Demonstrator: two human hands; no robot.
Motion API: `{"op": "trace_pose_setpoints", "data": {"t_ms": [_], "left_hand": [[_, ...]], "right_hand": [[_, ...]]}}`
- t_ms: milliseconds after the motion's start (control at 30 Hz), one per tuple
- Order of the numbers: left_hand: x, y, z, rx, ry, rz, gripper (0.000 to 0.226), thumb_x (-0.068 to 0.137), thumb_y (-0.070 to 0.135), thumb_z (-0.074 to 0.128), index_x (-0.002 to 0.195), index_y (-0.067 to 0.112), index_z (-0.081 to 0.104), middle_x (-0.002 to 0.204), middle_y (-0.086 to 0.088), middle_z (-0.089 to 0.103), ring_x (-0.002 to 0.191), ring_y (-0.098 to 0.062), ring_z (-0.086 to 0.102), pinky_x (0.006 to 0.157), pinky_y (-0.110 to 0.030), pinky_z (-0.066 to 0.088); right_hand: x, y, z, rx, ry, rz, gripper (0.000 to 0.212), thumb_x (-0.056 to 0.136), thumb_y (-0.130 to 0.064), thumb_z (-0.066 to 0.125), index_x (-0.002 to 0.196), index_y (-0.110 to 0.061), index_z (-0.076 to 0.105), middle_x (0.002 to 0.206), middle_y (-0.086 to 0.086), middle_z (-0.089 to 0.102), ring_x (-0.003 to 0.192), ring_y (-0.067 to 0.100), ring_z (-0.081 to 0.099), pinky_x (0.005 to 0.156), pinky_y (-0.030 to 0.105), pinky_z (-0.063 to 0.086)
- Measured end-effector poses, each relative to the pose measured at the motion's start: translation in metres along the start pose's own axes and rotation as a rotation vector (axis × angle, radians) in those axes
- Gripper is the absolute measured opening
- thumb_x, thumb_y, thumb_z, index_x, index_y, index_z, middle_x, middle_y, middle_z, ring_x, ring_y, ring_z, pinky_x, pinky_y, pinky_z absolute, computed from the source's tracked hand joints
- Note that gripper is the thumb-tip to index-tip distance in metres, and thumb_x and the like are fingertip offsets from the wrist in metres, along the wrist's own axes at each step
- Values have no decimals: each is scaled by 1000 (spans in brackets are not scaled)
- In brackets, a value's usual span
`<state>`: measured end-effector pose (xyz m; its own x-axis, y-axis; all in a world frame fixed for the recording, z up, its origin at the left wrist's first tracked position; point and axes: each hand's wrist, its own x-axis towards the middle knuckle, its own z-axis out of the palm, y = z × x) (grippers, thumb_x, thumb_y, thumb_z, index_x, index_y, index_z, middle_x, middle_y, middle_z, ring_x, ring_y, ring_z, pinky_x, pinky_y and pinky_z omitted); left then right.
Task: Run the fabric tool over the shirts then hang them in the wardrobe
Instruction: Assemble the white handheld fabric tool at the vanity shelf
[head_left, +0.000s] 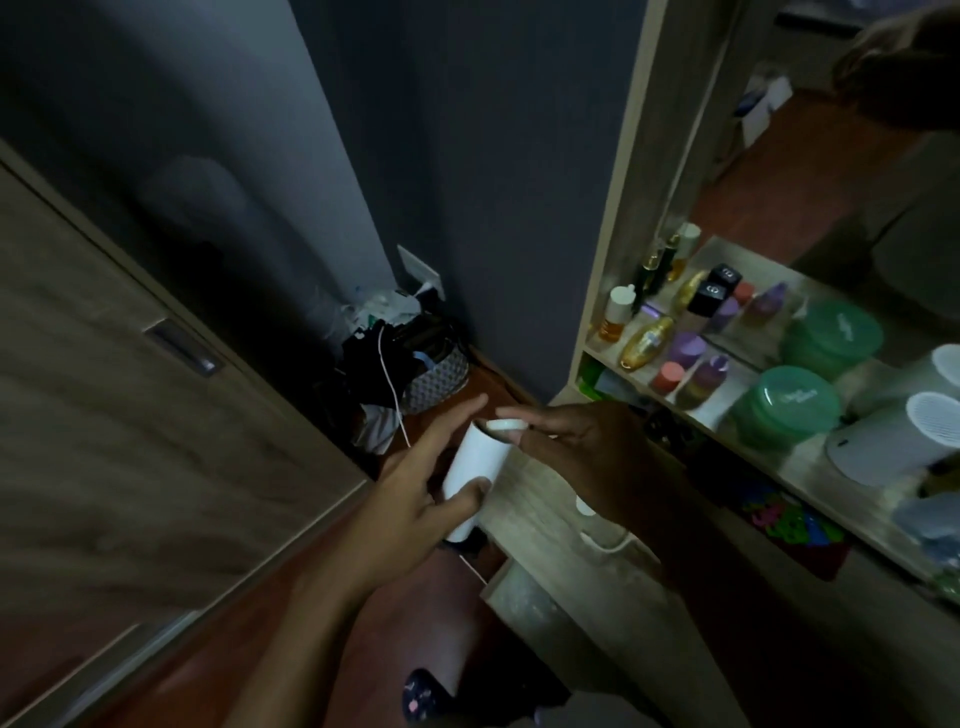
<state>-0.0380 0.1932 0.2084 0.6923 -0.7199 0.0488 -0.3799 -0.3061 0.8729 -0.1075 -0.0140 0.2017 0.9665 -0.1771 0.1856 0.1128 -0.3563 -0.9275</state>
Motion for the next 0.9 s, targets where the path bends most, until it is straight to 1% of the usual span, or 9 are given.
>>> {"op": "trace_pose_setpoints", "data": {"t_ms": [33,100,233,400,500,533,600,700,900], "left_hand": [[-2,2,-2,3,5,9,67,94,10,67,151,32,40,135,15,60,115,-9,64,87,-30,57],[-6,5,-4,3,8,20,66,92,7,68,148,32,44,131,13,62,108,-14,67,79,-36,59],[-10,11,-5,-15,18,25,63,93,8,68,146,34,45,129,8,65,104,-19,69,77,-46,59],[-13,13,-4,-32,63,43,59,92,4,67,142,31,50,124,9,67,104,-19,68,77,-43,57],[-12,13,-2,-45,88,39,58,92,3,68,141,28,51,123,10,67,103,-14,67,74,-31,55],[-12,13,-2,-48,93,36,58,92,2,68,141,27,51,121,11,67,101,-9,67,72,-22,53],[-12,14,-1,-63,95,24,60,91,2,68,142,27,49,118,13,68,96,-1,66,73,-11,48],[-10,15,-1,-92,99,10,61,91,1,68,143,26,48,112,17,67,89,2,66,71,-8,47],[-3,19,-3,-89,99,11,63,93,8,67,146,33,44,124,17,65,103,-3,67,81,-15,50]], "right_hand": [[1,-1,-3,7,-37,-2,26,90,-12,70,115,-19,74,102,-22,73,99,-6,69,84,12,53],[3,-2,-7,24,-90,-22,28,89,-10,70,115,-20,71,97,-32,71,95,-9,69,78,8,52],[3,-8,-12,48,-127,-35,28,90,-18,68,116,-26,70,103,-28,73,94,-2,72,72,14,57],[1,-16,-15,-8,-149,-72,34,90,-7,68,121,-20,65,91,-43,66,83,-15,68,69,6,51],[1,-21,-13,-89,-144,-98,31,95,-20,64,125,-24,63,93,-27,74,80,-2,73,65,9,52],[1,-21,-11,-104,-144,-103,29,96,-19,62,125,-23,64,95,-26,74,81,-2,73,65,9,52],[0,-20,-6,-118,-122,-131,29,97,-9,60,124,-17,66,104,-30,69,95,-14,66,77,3,47],[0,-21,0,-113,-84,-149,31,99,-7,55,128,-10,66,125,-6,68,116,-7,61,94,10,47],[5,-24,2,-103,-77,-140,35,100,-7,53,134,-12,60,130,-5,65,121,-5,58,97,14,48]]}}
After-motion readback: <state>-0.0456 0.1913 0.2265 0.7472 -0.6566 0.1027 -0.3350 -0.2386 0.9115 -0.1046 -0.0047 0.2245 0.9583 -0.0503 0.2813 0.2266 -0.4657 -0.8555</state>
